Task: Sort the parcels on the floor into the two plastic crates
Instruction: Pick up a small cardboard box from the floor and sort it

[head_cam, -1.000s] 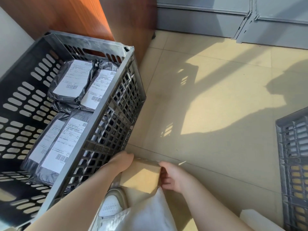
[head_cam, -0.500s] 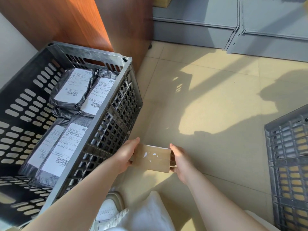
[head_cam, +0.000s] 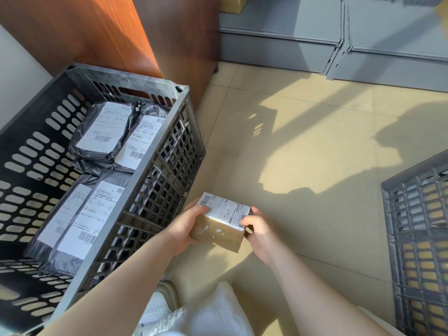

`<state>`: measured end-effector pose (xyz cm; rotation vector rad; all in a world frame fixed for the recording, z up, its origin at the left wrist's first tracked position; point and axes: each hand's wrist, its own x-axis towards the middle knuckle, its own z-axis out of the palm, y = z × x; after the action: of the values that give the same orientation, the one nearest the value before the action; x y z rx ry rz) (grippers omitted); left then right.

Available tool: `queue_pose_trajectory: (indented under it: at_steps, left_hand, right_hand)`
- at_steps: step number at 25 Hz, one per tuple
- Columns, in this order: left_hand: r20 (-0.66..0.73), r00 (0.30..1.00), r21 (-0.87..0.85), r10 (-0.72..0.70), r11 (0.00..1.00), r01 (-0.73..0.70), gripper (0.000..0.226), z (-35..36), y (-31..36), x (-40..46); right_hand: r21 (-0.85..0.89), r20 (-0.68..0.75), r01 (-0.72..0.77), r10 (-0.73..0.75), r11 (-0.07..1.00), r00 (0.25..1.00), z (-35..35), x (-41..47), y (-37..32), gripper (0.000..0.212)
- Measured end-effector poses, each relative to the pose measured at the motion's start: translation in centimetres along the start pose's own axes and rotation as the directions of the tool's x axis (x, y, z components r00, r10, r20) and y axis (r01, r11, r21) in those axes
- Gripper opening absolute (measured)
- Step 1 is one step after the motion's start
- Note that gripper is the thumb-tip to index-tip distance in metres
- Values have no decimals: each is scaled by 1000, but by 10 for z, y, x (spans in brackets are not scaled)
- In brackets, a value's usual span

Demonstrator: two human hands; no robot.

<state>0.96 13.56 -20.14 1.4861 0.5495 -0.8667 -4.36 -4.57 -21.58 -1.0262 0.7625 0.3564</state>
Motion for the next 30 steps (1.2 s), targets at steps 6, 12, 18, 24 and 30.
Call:
queue_pose_trajectory:
  at_steps: [6,12,18,24,30]
  left_hand:
    - [-153,972,35,176,984,-173,48,9,20,-9]
    - [-9,931,49,364,930,-363,45,28,49,-37]
    - [68,907,65,415,905,-419,53,39,99,-60]
    - [164,870,64,464,876,-479,52,78,140,-79]
    - [306,832,214,463,818,-534,65,160,144,-108]
  right_hand:
    - [-124,-31,-140,137,982,990,5,-1,-15,56]
    - [-90,44,-97,102,991,994,7,-29,-60,41]
    - [-260,165,-19,64,965,984,-20,-59,-128,17]
    - [-470,209,9,101,883,973,-56,-96,-184,30]
    - [-579,114,46,26,814,993,-128,-154,-225,36]
